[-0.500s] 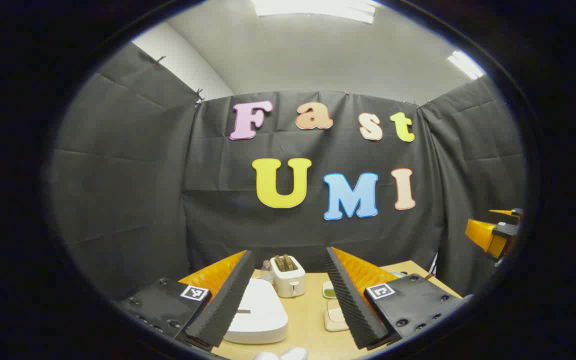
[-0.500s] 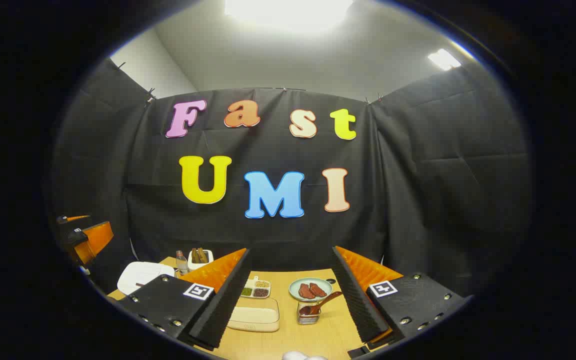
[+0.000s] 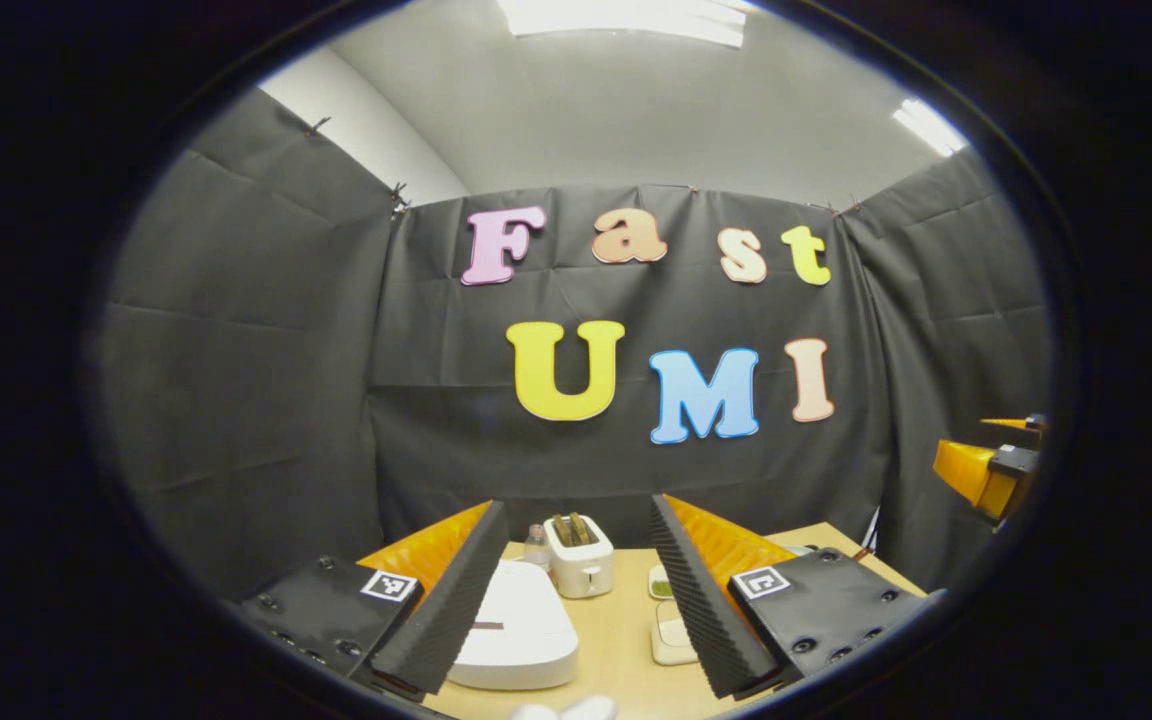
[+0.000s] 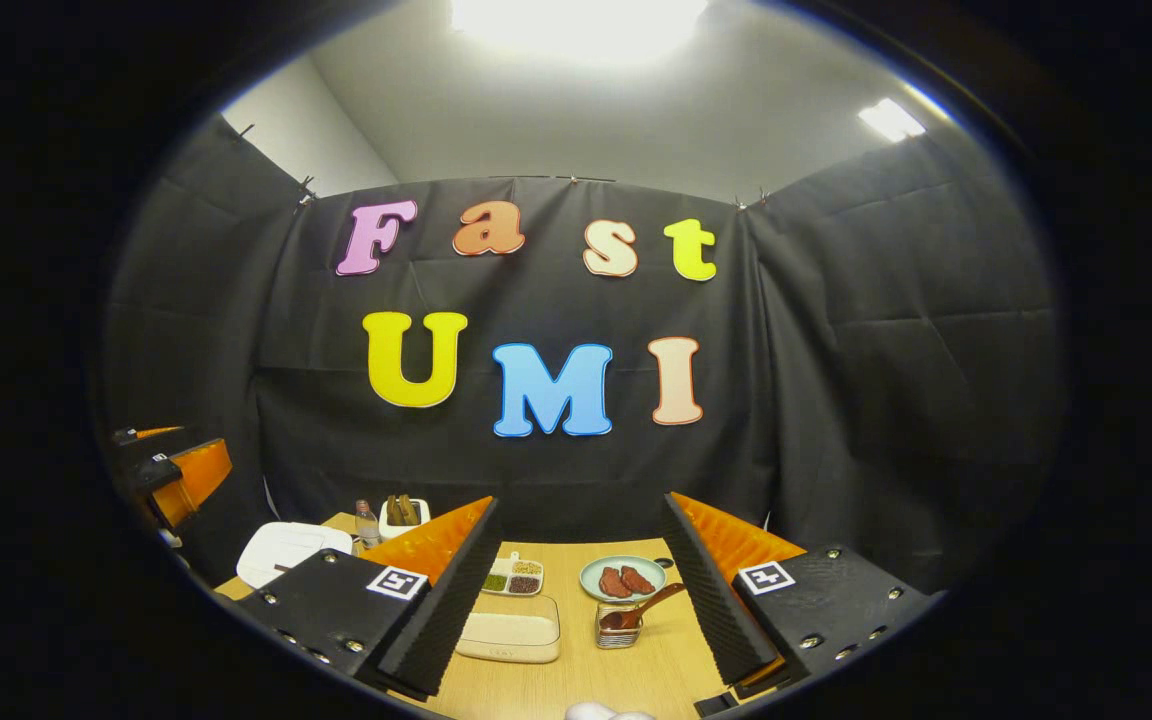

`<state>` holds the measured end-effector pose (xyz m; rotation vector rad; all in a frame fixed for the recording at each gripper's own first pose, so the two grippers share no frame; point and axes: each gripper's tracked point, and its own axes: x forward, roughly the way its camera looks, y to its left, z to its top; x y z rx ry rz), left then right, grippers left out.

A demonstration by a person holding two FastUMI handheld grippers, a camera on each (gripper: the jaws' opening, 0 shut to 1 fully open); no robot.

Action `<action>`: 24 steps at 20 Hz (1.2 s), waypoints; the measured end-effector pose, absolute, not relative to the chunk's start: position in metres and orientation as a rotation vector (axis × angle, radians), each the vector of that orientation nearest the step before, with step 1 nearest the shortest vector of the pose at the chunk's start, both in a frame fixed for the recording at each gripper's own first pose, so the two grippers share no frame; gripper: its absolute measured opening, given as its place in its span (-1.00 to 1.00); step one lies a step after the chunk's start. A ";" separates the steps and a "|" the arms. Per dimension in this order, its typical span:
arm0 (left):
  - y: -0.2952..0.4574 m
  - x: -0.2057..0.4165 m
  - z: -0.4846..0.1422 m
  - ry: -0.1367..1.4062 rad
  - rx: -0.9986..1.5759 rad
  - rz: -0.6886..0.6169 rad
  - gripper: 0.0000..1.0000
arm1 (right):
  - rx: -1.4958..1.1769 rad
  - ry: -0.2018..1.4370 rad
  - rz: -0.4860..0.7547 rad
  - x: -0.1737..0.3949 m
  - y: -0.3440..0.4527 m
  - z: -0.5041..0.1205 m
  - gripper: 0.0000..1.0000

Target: Close the left gripper, press the button to open the rice cooker; take a wooden spoon from the chopstick holder with the right hand, scoop a spoonful of rice and pour it into the rice cooker, then put the wooden spoon back into the chopstick holder.

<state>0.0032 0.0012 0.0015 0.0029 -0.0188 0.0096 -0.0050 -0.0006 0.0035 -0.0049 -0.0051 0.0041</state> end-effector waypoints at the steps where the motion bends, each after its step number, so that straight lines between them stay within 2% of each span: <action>1: 0.002 0.004 0.001 -0.017 -0.007 0.010 0.96 | -0.006 -0.003 0.005 -0.006 0.000 0.002 0.94; 10: 0.003 0.003 0.001 -0.002 0.016 0.012 0.93 | -0.007 0.004 -0.014 -0.006 -0.005 0.000 0.94; 15: 0.004 0.014 -0.004 0.032 -0.022 0.016 -0.75 | -0.013 0.002 -0.022 -0.005 -0.005 0.000 0.94; 16: 0.001 0.016 -0.007 0.044 -0.025 0.008 -0.81 | -0.013 0.000 -0.024 -0.005 -0.005 0.001 0.94; 20: 0.008 0.026 -0.017 0.082 -0.040 0.001 -0.83 | -0.017 0.006 -0.025 -0.004 -0.004 -0.002 0.94; 24: 0.037 0.064 -0.065 0.184 -0.059 0.043 -0.82 | -0.032 0.031 -0.017 -0.003 0.001 -0.009 0.94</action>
